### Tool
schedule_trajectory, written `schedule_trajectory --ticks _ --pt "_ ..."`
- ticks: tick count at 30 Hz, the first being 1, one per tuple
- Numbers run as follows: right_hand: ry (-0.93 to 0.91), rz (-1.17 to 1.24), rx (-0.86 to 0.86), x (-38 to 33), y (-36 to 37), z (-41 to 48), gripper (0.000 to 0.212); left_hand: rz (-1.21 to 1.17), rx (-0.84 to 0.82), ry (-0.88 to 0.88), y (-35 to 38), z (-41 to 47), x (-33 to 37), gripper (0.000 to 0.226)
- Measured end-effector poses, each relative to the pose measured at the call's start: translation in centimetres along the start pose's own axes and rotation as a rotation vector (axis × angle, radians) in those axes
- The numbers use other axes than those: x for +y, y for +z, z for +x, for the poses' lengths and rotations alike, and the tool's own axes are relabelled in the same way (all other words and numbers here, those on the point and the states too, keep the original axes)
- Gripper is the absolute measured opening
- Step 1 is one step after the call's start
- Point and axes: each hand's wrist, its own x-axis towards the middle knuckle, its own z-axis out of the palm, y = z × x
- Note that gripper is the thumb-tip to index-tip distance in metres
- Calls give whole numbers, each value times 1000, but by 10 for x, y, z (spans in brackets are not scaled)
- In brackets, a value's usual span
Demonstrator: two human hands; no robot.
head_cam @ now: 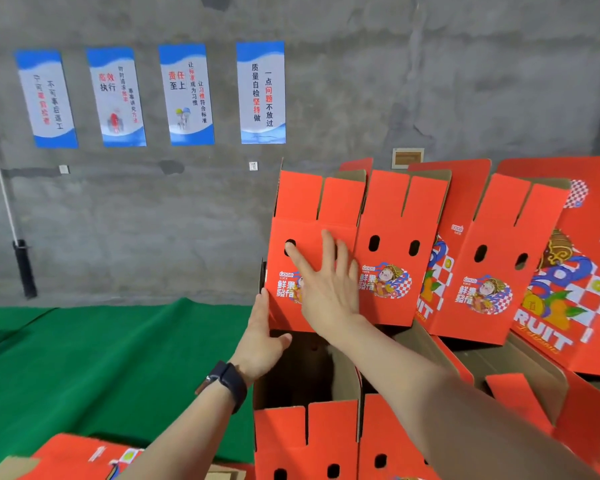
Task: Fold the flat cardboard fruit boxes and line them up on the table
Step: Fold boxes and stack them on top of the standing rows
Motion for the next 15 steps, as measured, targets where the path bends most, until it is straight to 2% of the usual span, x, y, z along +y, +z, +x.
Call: schedule_trajectory --ticks 3,7,11,15 --pt "-173 -40 -128 -4 4 -2 81 20 -10 -15 -2 -1 0 92" --pt "-118 0 -280 -14 -2 -6 81 66 -2 -32 -9 -6 0 83" --pt "-142 55 -264 -30 -26 -22 76 156 25 -27 -32 -25 5 72" --pt "-239 271 -215 -60 -41 -69 66 336 2 -40 -70 -77 -14 57"
